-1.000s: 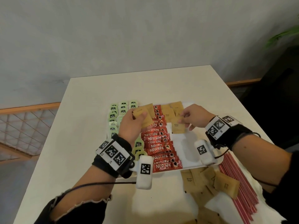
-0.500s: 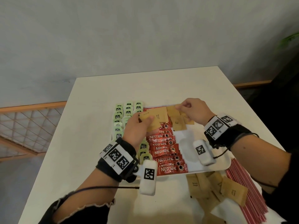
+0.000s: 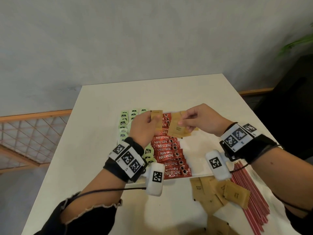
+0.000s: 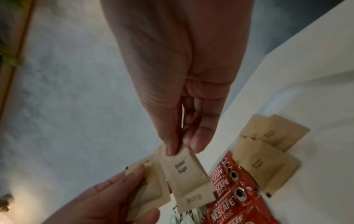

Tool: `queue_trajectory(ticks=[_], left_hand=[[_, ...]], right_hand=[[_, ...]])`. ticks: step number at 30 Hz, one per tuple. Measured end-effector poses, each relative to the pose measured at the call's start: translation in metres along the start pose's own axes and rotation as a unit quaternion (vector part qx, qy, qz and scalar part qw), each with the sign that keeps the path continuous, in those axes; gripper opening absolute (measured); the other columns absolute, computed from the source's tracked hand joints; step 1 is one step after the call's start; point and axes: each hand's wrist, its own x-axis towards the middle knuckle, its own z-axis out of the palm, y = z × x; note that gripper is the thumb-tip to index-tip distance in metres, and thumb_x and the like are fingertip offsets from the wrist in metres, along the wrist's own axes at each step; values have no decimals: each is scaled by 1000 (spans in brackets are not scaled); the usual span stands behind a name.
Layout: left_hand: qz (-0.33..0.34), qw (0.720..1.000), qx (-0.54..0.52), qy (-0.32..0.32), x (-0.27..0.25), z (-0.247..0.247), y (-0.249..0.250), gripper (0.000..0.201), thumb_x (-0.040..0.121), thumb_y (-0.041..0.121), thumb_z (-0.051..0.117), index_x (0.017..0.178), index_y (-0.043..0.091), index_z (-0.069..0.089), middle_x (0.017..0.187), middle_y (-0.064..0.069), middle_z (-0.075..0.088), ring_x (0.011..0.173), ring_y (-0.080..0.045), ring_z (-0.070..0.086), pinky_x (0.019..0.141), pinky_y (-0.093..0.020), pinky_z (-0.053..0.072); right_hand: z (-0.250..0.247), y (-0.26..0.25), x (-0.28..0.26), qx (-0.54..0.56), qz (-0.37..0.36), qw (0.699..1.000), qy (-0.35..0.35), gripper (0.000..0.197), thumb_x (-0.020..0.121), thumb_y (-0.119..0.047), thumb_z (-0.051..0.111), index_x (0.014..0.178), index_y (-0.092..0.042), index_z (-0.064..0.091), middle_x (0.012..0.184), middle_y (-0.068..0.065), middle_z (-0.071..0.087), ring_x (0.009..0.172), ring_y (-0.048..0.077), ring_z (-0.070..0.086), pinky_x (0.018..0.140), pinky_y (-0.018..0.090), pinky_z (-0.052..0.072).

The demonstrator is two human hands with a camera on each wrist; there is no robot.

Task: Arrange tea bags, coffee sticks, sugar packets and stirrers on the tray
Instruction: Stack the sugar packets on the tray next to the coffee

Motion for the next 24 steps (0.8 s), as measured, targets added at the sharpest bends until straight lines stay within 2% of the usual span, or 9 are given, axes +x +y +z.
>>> queue_trajectory(ticks=[2, 4, 8, 13, 16, 18, 21, 22, 24], left_hand=[[22, 998, -1, -66, -5, 2, 11, 23, 91, 39, 61, 90, 18, 69, 87, -1, 72, 85, -28, 71, 77, -50, 60], [32, 994, -9, -107, -6, 10, 14, 15, 93, 25, 64, 107, 23, 69, 99, -1, 74, 89, -18, 73, 75, -41, 61], [33, 994, -62, -82, -2, 24, 19, 13, 92, 13, 65, 100, 23, 65, 97, -4, 73, 86, -19, 73, 69, -34, 62], [8, 991, -127, -51, 9, 35, 23, 15, 99, 12, 55, 109, 14, 65, 100, -4, 73, 86, -17, 73, 64, -25, 60], [-17, 991, -129, -19, 14, 34, 17, 18, 102, 17, 49, 109, 11, 65, 100, -5, 72, 82, -12, 72, 64, -24, 59], [-25, 993, -112, -17, 17, 33, 9, 22, 102, 19, 48, 108, 5, 64, 99, -11, 70, 82, -16, 71, 64, -23, 58], [-17, 997, -74, -12, 21, 33, -4, 37, 101, 31, 48, 106, -1, 63, 103, -24, 66, 91, -36, 67, 76, -44, 60], [-12, 998, -60, -10, 21, 33, -8, 42, 100, 36, 47, 102, -2, 64, 100, -26, 66, 87, -40, 66, 79, -52, 57], [-7, 999, -37, -12, 20, 32, -10, 50, 100, 41, 45, 95, -6, 62, 94, -30, 64, 74, -37, 60, 80, -56, 51]], right_hand=[[-2, -6, -2, -6, -20, 1000, -4, 11, 79, -10, 77, 87, -3, 73, 75, 20, 69, 55, 12, 60, 59, 18, 54], [-2, -11, -4, 14, -42, 999, 2, 9, 80, -10, 75, 87, -4, 73, 72, 17, 67, 54, 10, 60, 59, 18, 54], [-2, -12, 0, 99, -50, 993, 45, 11, 83, -8, 73, 91, -2, 70, 69, 8, 63, 54, 10, 57, 54, 20, 53], [-11, 1, 7, 90, -20, 993, 73, 20, 84, -11, 72, 97, 3, 66, 72, 9, 62, 57, 9, 55, 51, 19, 51], [-24, 27, 16, -6, 30, 990, 136, 17, 83, -14, 74, 92, -1, 69, 72, 9, 65, 58, 13, 57, 51, 21, 51], [-32, 50, 20, -126, 97, 979, 131, 16, 81, -19, 77, 88, -7, 69, 72, 7, 68, 62, 19, 62, 57, 29, 55], [-33, 73, 23, -179, 182, 962, 96, 18, 79, -18, 78, 86, -12, 63, 77, 9, 70, 73, 26, 69, 69, 38, 59], [-32, 76, 25, -182, 188, 960, 99, 20, 79, -18, 78, 85, -14, 60, 79, 10, 71, 75, 27, 69, 69, 38, 59], [-30, 80, 30, -187, 182, 958, 116, 24, 78, -19, 80, 84, -17, 56, 85, 10, 69, 70, 25, 68, 60, 33, 56]])
